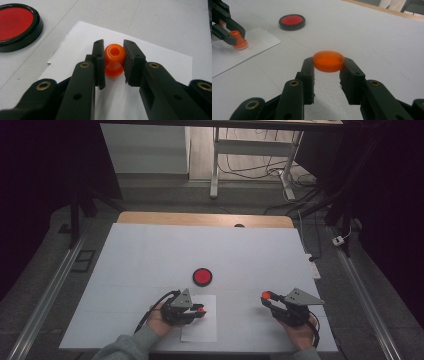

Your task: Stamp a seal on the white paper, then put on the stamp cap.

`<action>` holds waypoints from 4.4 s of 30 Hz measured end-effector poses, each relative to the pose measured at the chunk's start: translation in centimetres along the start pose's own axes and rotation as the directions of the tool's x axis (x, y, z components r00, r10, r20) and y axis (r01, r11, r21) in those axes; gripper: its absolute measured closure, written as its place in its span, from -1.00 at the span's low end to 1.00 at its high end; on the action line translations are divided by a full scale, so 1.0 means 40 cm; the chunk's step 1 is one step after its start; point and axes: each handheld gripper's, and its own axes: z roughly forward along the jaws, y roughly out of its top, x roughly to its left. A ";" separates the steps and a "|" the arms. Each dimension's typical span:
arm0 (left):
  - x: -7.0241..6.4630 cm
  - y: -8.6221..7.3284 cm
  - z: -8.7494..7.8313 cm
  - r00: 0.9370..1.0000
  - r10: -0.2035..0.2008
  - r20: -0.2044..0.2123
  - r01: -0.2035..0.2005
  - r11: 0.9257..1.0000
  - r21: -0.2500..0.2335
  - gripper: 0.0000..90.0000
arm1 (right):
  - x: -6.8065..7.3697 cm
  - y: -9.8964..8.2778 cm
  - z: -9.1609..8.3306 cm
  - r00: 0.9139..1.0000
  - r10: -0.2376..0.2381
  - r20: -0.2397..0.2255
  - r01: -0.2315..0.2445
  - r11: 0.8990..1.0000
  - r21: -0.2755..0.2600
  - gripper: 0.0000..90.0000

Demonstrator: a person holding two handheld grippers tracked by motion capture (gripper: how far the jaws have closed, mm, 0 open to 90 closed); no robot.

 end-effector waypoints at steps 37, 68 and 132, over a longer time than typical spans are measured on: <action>0.020 0.039 -0.063 0.998 -0.063 0.013 0.064 0.987 -0.147 0.61 | 0.002 0.003 -0.003 1.000 -0.005 0.000 0.005 1.000 -0.004 0.43; 0.068 0.071 -0.179 0.983 -0.174 0.052 0.182 0.937 -0.299 0.60 | 0.004 0.004 0.003 1.000 -0.011 -0.009 0.011 1.000 -0.005 0.43; 0.066 0.083 -0.187 0.987 -0.156 0.038 0.160 0.949 -0.273 0.60 | 0.075 0.035 0.068 0.993 -0.044 -0.108 0.042 0.999 -0.020 0.43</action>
